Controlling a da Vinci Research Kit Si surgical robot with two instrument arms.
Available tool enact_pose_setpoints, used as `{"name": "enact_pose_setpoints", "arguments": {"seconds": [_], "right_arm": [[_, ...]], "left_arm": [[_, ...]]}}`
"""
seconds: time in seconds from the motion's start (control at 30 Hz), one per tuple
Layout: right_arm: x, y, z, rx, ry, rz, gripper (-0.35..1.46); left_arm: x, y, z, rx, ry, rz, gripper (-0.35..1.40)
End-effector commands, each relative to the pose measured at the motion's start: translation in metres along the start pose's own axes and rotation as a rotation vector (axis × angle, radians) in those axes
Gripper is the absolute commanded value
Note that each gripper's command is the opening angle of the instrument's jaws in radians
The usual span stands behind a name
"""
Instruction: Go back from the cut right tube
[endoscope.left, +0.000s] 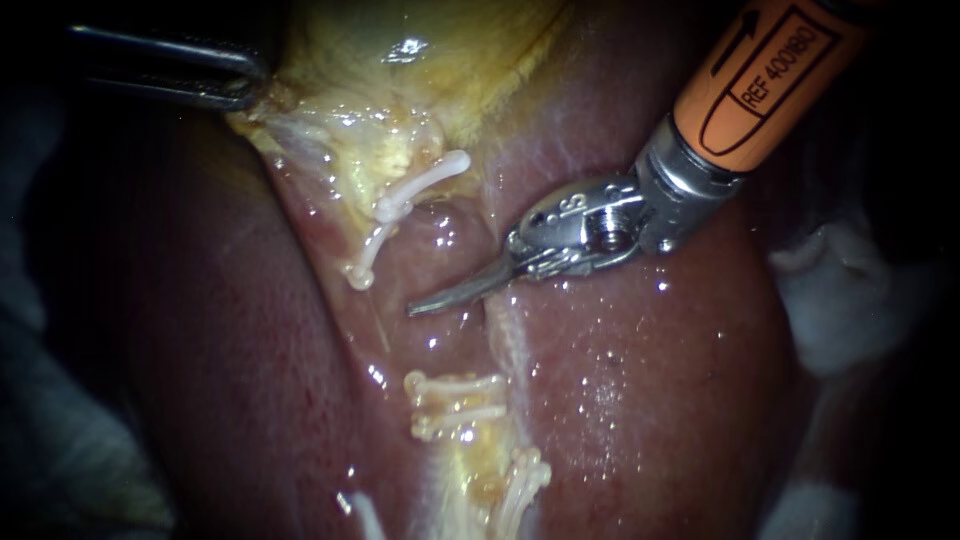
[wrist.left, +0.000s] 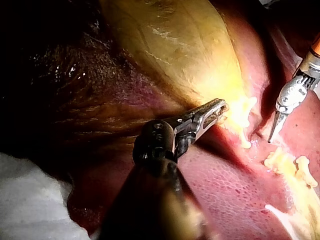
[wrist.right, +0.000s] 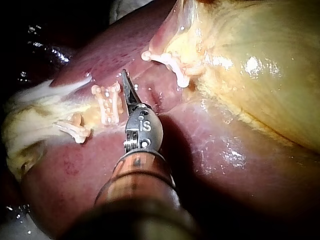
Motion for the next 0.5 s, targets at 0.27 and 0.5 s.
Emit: {"name": "enact_pose_setpoints", "arguments": {"seconds": [0.27, 0.5], "right_arm": [[0.0, -0.0001, 0.0004, -0.039, 0.008, -0.005, 1.08], [-0.0003, -0.0006, 0.0, -0.066, 0.013, -0.007, 1.21]], "left_arm": [[0.0, -0.0002, 0.0001, -0.001, 0.0, 0.0, -0.35], [0.0, -0.0004, 0.0, -0.001, -0.001, 0.001, -0.35]]}}
